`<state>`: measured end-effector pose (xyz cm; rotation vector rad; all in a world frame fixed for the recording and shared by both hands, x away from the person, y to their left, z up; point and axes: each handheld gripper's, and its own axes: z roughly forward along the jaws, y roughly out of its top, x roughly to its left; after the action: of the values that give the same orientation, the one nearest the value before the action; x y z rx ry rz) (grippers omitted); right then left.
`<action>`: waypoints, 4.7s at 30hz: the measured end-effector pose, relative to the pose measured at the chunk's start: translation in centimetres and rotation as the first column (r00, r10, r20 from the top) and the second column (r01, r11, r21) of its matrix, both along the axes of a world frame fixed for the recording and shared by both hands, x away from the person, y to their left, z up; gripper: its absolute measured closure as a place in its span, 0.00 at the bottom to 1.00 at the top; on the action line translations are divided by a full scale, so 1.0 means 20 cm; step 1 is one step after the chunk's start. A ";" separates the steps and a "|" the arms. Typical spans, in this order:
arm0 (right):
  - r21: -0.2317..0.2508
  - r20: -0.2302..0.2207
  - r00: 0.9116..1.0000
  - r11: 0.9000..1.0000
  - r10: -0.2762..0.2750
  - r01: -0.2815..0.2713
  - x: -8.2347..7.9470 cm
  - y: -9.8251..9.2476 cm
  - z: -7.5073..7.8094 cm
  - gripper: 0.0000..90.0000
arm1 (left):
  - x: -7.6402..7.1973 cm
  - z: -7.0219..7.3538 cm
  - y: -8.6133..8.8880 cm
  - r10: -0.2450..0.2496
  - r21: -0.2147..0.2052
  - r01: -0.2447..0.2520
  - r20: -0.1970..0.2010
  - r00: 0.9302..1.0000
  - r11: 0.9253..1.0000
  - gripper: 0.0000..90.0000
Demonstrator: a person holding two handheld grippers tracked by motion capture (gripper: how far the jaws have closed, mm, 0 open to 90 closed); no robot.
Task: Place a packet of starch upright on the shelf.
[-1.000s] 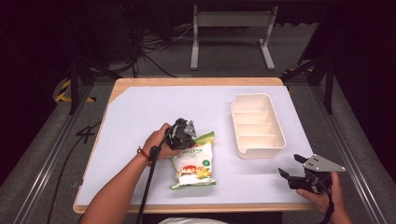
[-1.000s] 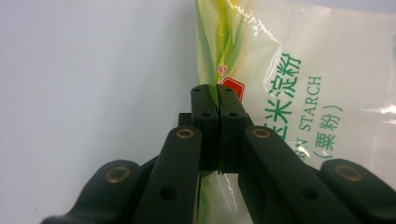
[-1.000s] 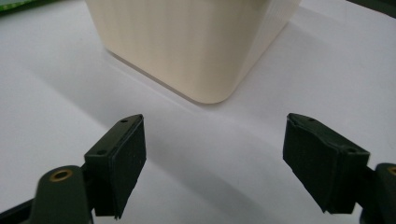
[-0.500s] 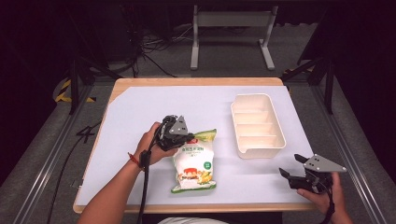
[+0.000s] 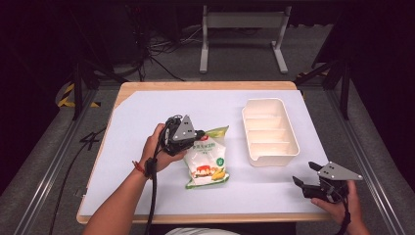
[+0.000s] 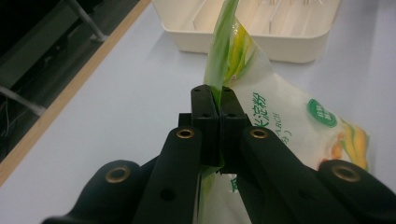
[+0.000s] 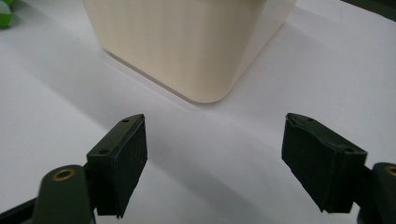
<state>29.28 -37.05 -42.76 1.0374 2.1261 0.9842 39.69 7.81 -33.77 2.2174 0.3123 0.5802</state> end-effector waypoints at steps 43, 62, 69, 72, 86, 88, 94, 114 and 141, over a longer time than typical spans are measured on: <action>0.017 0.022 1.000 1.000 -0.007 0.007 0.00 -0.01 0.00 0.23 | 0.22 0.24 -0.24 0.036 -0.125 -0.025 0.084 0.996 0.992 0.98; 0.019 0.015 1.000 1.000 -0.004 0.004 0.00 -0.01 0.00 0.22 | 0.16 0.37 -0.45 -0.035 -0.122 0.046 0.092 0.995 0.991 0.98; 0.018 0.018 1.000 1.000 -0.005 0.005 0.00 -0.01 0.00 0.22 | 0.13 0.38 -0.54 -0.071 -0.100 0.079 0.085 0.994 0.992 0.98; 0.018 0.020 1.000 1.000 -0.005 0.005 0.00 -0.01 0.00 0.22 | 0.12 0.39 -0.58 -0.078 -0.096 0.086 0.087 0.993 0.992 0.98; 0.019 0.022 1.000 1.000 -0.002 0.002 0.00 -0.02 0.01 0.22 | 0.11 0.37 -0.81 -0.135 -0.081 0.140 0.062 0.989 0.987 0.98; 0.016 0.022 1.000 1.000 -0.001 0.001 0.00 -0.01 0.01 0.22 | 0.11 0.36 -0.85 -0.137 -0.088 0.142 0.062 0.989 0.986 0.98; 0.012 0.018 1.000 1.000 -0.001 0.000 0.00 -0.01 0.00 0.22 | 0.12 0.34 -0.89 -0.135 -0.100 0.140 0.056 0.989 0.985 0.98; 0.010 0.013 1.000 1.000 0.009 -0.009 0.00 -0.01 0.00 0.22 | 0.13 0.22 -1.01 -0.147 -0.144 0.148 0.021 0.989 0.978 0.98; 0.004 0.011 1.000 1.000 0.008 -0.008 0.01 0.00 0.00 0.22 | 0.16 0.07 -0.92 -0.221 -0.196 0.208 -0.045 0.974 0.958 0.91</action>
<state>29.39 -37.02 -42.83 1.0239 2.1216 0.9965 42.90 -10.58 -32.40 2.0544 0.1511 0.3438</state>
